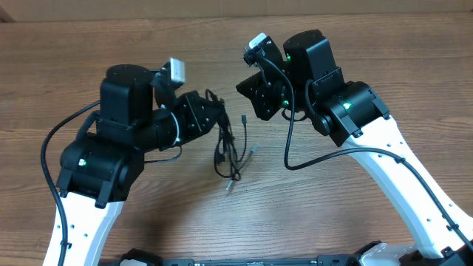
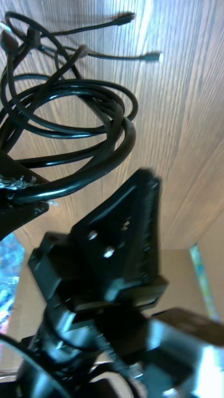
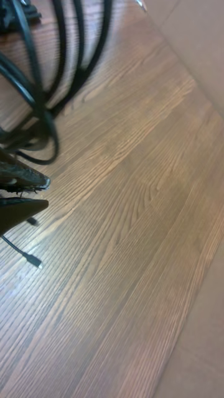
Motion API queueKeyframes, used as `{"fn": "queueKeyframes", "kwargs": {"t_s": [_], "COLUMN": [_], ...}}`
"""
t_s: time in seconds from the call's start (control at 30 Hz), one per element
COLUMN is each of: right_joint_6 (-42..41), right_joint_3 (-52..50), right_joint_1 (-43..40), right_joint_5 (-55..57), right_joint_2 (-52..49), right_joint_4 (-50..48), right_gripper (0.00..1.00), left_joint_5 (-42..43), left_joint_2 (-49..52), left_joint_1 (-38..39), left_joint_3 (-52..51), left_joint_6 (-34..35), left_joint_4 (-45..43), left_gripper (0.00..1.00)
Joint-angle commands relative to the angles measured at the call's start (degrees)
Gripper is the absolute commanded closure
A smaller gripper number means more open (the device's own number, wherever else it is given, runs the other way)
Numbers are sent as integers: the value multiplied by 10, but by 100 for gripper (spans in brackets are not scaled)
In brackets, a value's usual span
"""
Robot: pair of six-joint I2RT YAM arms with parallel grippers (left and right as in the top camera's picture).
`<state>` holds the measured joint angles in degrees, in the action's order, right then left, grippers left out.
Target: Untangle cables
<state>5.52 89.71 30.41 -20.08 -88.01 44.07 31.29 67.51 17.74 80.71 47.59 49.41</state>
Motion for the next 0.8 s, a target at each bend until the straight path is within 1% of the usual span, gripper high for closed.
{"fn": "queueKeyframes", "kwargs": {"t_s": [0.0,0.17,0.2,0.23,0.3,0.33,0.4,0.5,0.57,0.77], "right_joint_6": [-12,-12,-12,-12,-12,-9,19,77,117,211], "right_joint_3": [15,15,15,15,15,15,15,15,15,15], "right_joint_1": [-2,-4,-7,-7,-6,-6,-6,-6,-6,-5], "right_joint_5": [25,25,25,24,17,-3,-36,-98,-141,-241], "right_joint_2": [13,13,13,13,13,13,13,13,13,13], "right_joint_4": [-1,21,32,37,45,52,59,66,71,81], "right_gripper": [96,96,82,72,48,43,44,43,38,31], "left_joint_5": [9,-9,-9,-8,-8,-9,-9,-5,6,50], "left_joint_2": [-12,-12,-12,-12,-12,-12,-12,-12,-12,-12], "left_joint_1": [6,-9,-15,-18,-24,-28,-33,-44,-51,-75], "left_joint_3": [8,8,8,8,8,8,8,8,8,8], "left_joint_6": [-12,-11,-10,-10,-12,-14,-18,-28,-28,-28], "left_joint_4": [-14,-14,-14,-14,-14,-14,-14,-13,-14,-15], "left_gripper": [96,96,96,96,96,96,96,96,96,96]}}
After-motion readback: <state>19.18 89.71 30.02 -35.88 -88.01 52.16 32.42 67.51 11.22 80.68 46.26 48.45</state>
